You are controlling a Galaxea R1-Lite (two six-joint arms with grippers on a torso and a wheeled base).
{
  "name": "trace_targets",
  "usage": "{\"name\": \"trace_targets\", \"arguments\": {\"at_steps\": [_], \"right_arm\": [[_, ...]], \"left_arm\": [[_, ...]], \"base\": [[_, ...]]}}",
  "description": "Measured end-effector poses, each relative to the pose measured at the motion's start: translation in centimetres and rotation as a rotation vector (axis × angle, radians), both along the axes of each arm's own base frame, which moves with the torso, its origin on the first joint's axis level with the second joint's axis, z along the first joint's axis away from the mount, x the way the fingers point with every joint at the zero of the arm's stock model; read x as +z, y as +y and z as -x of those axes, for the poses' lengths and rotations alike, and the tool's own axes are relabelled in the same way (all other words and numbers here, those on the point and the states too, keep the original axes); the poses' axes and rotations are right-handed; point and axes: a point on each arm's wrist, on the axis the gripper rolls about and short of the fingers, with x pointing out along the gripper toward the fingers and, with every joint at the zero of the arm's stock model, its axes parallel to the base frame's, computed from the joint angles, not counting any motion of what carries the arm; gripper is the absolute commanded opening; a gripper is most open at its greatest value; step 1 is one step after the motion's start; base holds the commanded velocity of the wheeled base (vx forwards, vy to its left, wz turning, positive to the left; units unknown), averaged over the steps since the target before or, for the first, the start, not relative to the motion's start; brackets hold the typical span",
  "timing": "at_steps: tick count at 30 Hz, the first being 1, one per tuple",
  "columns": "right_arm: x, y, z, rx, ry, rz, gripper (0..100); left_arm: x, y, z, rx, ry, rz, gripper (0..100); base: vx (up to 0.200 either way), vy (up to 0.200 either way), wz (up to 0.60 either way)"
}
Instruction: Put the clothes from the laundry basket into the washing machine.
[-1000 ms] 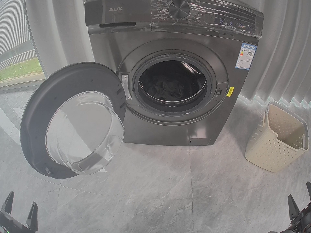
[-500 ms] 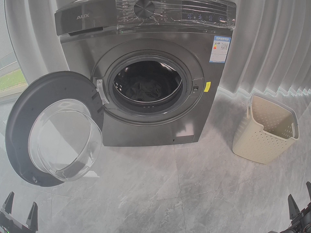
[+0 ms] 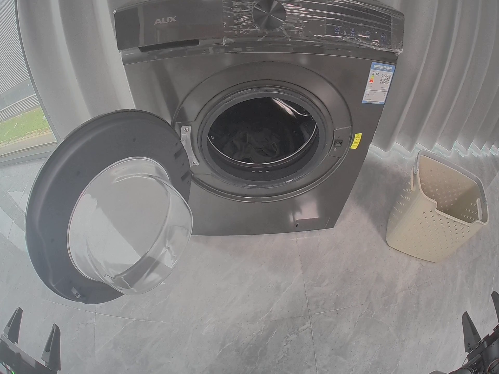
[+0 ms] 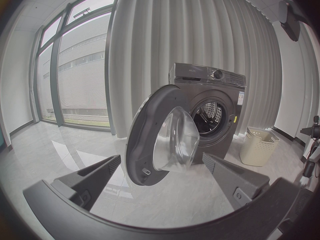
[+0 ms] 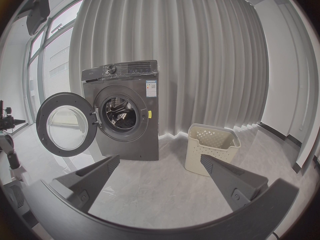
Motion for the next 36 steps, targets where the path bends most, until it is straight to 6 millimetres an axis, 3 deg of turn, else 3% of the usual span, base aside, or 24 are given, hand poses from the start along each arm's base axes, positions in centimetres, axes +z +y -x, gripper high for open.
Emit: {"name": "trace_targets", "arguments": {"at_steps": [17, 36], "right_arm": [[0.0, 0.0, -0.01, 0.0, 0.001, -0.001, 100], [0.01, 0.0, -0.01, 0.002, 0.001, -0.002, 100]], "left_arm": [[0.0, 0.0, 0.0, 0.0, 0.0, 0.0, 100], [0.0, 0.0, 0.0, 0.001, 0.0, -0.001, 100]], "base": [[0.0, 0.0, 0.18], [0.0, 0.0, 0.0]]}}
